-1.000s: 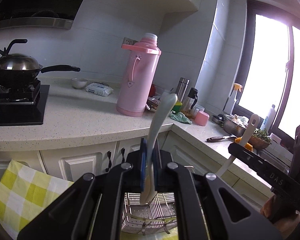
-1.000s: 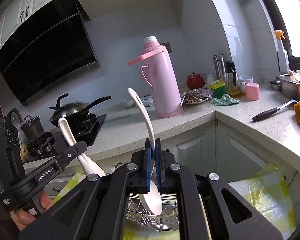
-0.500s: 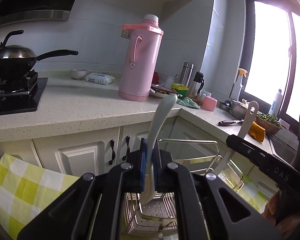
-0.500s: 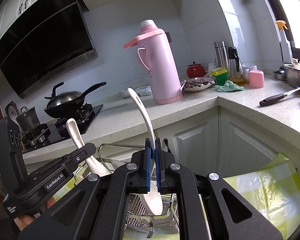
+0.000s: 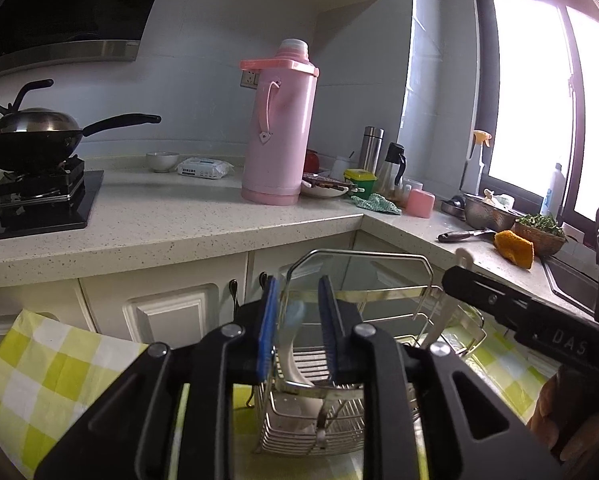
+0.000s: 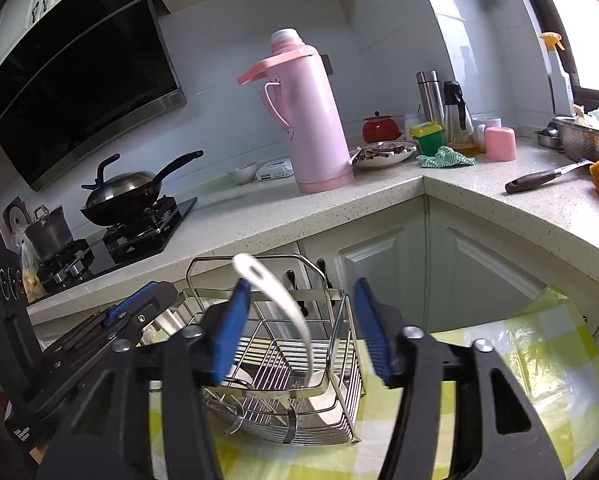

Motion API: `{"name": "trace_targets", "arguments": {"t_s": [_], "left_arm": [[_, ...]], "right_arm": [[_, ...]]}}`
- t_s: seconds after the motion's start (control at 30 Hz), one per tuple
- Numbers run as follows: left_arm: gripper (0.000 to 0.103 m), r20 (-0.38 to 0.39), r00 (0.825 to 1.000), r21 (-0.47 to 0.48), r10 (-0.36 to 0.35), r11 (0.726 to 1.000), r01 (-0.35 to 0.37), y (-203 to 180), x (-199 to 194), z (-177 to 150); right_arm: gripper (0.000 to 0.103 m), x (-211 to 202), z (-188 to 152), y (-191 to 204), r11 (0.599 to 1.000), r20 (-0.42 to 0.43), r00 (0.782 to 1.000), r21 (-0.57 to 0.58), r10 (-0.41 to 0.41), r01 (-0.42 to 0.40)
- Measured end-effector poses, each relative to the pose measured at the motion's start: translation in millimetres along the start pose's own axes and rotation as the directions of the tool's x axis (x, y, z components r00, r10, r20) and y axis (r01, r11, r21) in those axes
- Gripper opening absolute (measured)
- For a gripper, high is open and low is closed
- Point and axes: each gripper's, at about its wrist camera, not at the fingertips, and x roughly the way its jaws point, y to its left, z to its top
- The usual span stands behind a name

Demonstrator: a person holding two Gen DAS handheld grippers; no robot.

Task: Organize utensils
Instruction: 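Lower both spoons into the wire rack and open both tools, then move both open tools back over the wooden chopsticks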

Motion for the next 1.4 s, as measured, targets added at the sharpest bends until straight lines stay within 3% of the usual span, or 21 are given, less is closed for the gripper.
{"name": "trace_targets", "arguments": {"t_s": [0.17, 0.23, 0.3, 0.43, 0.6, 0.8, 0.9, 1.0, 1.1, 1.4], "left_arm": [[0.035, -0.01, 0.999, -0.039, 0.034, 0.999, -0.035, 10, -17, 2], [0.043, -0.012, 0.998, -0.056, 0.056, 0.997, -0.056, 16, -30, 3], [0.052, -0.006, 0.997, -0.07, 0.082, 0.994, -0.082, 22, -51, 2], [0.06, 0.004, 0.989, -0.106, 0.149, 0.983, -0.148, 33, -100, -11], [0.064, -0.052, 0.974, -0.085, 0.22, 0.971, -0.224, 34, -150, -48], [0.068, -0.122, 0.97, -0.078, 0.211, 0.972, -0.221, 30, -183, -88], [0.068, -0.17, 0.964, -0.068, 0.206, 0.973, -0.22, 27, -193, -106], [0.068, -0.209, 0.953, -0.063, 0.218, 0.97, -0.235, 25, -201, -120], [0.068, -0.247, 0.94, -0.061, 0.234, 0.965, -0.256, 24, -205, -135], [0.068, -0.366, 0.886, 0.075, 0.286, 0.958, -0.278, 11, -194, -158]], "right_arm": [[0.056, -23, 5, 2, 1.0, 0.019, 1.0, 0.007, -0.019, 0.019], [0.056, -38, 9, 2, 1.0, 0.036, 0.999, 0.019, -0.02, 0.019], [0.056, -60, 11, 1, 0.999, 0.057, 0.998, 0.03, -0.023, 0.021], [0.057, -110, 0, -4, 0.998, 0.085, 0.995, 0.057, -0.044, 0.039], [0.058, -166, -46, -19, 0.99, 0.05, 0.993, 0.096, -0.107, 0.102], [0.058, -197, -106, -40, 0.973, -0.032, 0.98, 0.121, -0.195, 0.198], [0.058, -206, -128, -47, 0.963, -0.103, 0.967, 0.114, -0.232, 0.243], [0.058, -209, -147, -49, 0.953, -0.195, 0.939, 0.055, -0.282, 0.298], [0.058, -212, -165, -56, 0.945, -0.228, 0.924, 0.046, -0.306, 0.324], [0.047, -186, -191, -61, 0.929, -0.369, 0.864, 0.004, -0.342, 0.369]]}}
